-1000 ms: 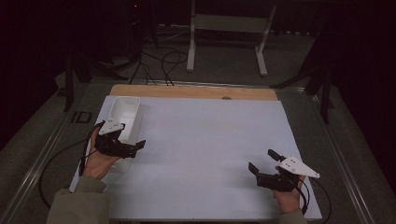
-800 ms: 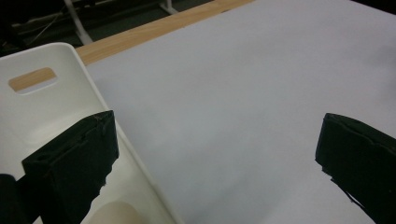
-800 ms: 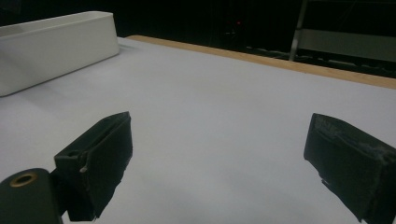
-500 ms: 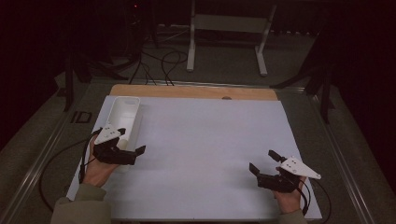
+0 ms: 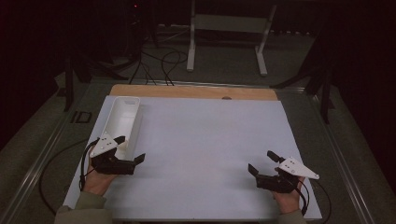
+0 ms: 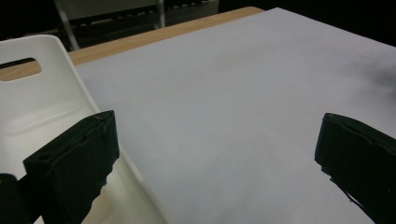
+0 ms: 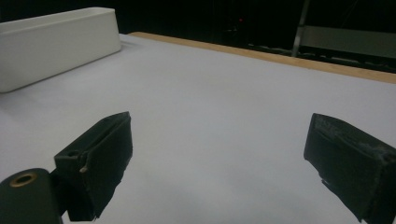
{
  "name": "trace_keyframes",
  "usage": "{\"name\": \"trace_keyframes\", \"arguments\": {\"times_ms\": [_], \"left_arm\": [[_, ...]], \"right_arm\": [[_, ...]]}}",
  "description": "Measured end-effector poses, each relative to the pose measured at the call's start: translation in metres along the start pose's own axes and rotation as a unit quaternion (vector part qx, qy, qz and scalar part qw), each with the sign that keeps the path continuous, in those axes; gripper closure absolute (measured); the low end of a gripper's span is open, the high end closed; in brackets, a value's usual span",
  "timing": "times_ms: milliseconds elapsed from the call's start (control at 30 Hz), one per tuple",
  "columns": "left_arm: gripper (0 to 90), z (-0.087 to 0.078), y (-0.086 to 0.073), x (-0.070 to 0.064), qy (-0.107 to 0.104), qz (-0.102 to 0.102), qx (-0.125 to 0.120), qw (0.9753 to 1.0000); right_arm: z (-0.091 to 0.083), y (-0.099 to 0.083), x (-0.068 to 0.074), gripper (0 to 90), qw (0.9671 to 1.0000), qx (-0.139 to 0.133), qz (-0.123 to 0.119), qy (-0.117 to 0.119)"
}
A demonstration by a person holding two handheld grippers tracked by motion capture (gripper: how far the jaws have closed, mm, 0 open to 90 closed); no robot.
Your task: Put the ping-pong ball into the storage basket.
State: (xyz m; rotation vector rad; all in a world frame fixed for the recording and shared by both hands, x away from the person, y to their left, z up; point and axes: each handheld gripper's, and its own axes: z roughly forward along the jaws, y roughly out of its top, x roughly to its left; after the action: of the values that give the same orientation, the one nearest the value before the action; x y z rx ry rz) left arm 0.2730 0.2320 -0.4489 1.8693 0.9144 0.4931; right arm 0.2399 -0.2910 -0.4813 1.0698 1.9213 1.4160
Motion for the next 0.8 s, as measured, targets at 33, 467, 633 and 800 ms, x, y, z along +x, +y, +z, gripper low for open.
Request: {"name": "trace_keyframes", "arguments": {"times_ms": [33,467,633,800], "left_arm": [[0.4,-0.001,-0.001,0.0,0.0,-0.001,-0.002,1.0],[0.3,-0.007,-0.024,-0.007,0.0,0.005,-0.015,0.9999],[0.5,-0.013,-0.028,-0.007,0.01,0.002,-0.027,0.9996],[0.5,-0.018,-0.037,-0.007,0.008,-0.002,-0.022,0.9997]], "right_arm": [[0.0,0.0,0.0,7.6,1.0,0.001,0.001,0.0],[-0.001,-0.002,-0.002,7.6,1.0,0.002,0.002,-0.003],[-0.002,-0.003,-0.003,7.5,1.0,0.002,0.002,-0.002],[-0.003,-0.003,-0.002,7.5,1.0,0.002,0.004,-0.004]]}}
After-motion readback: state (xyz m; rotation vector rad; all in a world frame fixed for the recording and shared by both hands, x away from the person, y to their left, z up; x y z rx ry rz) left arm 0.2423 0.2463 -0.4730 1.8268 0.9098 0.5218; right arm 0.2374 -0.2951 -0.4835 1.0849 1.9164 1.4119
